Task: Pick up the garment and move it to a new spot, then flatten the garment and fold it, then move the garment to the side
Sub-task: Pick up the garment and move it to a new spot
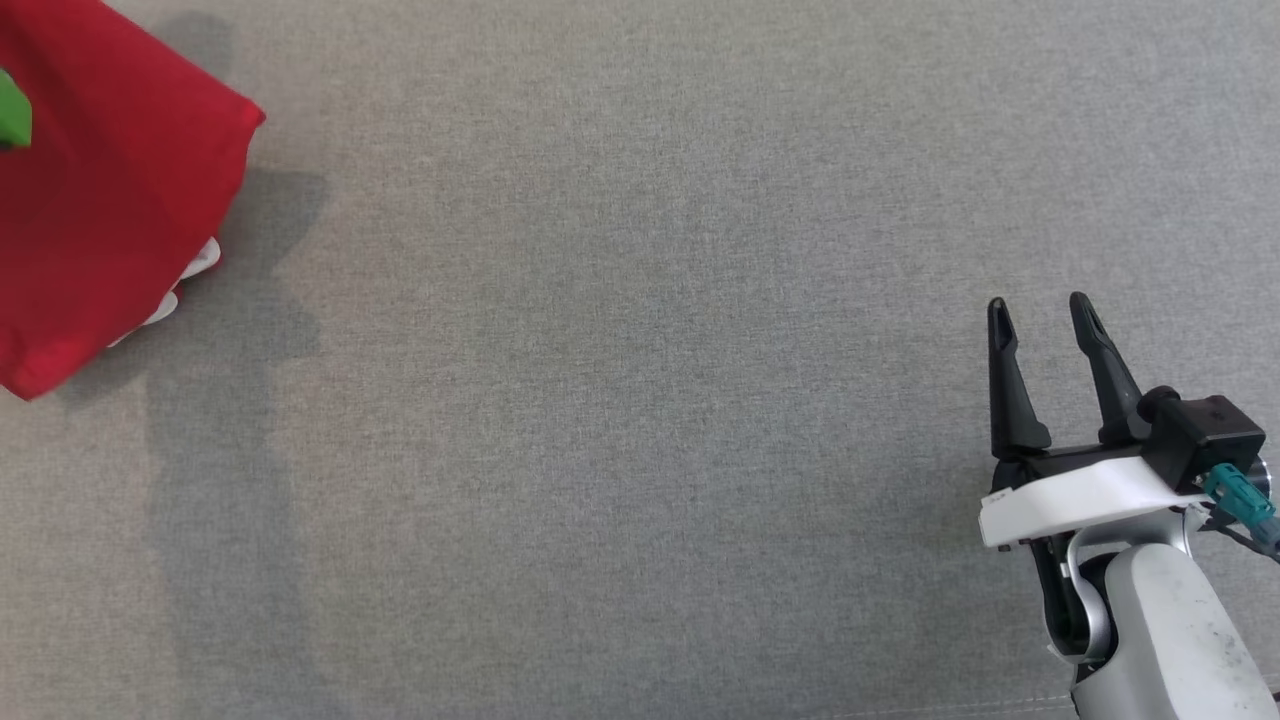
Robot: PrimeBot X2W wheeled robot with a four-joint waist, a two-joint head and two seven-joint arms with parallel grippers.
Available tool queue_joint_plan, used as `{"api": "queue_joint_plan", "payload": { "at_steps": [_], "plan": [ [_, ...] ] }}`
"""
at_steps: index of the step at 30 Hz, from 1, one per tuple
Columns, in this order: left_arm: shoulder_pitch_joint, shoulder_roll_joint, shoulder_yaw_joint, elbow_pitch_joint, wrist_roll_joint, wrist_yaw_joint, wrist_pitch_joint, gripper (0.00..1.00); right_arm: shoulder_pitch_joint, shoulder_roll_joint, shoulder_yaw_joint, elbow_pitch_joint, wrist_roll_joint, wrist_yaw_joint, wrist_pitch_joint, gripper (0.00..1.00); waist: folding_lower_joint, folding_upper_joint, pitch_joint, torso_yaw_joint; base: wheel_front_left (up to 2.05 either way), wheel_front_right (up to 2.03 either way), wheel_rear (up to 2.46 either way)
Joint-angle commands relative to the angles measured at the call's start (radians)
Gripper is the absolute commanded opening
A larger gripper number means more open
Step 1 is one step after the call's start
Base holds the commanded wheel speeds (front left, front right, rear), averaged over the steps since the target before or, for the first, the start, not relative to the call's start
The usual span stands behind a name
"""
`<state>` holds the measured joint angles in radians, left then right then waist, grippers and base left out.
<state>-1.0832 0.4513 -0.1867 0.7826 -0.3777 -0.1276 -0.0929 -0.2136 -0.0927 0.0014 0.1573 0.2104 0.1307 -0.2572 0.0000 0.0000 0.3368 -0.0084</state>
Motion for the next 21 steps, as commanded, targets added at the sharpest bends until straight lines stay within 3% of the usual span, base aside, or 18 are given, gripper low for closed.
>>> {"api": "queue_joint_plan", "payload": {
  "at_steps": [1,11,21],
  "plan": [
    [-0.023,0.006,-0.008,-0.039,0.005,-0.003,-0.002,0.00,0.009,0.004,0.003,0.008,0.008,0.000,-0.008,1.00,0.0000,0.0000,-0.048,-0.004,0.00,0.00,0.00],
    [-0.047,-0.031,-0.085,-0.398,0.008,0.001,0.109,0.00,0.033,0.033,0.012,0.031,0.021,0.000,-0.008,1.00,0.0000,0.0000,-0.125,-0.118,0.00,0.00,0.00],
    [-0.027,-0.156,-0.189,-0.615,-0.016,0.012,0.193,0.00,0.038,0.042,0.020,0.037,0.043,0.000,-0.008,1.00,0.0000,0.0000,-0.146,-0.279,0.00,0.00,0.00]
  ]
}}
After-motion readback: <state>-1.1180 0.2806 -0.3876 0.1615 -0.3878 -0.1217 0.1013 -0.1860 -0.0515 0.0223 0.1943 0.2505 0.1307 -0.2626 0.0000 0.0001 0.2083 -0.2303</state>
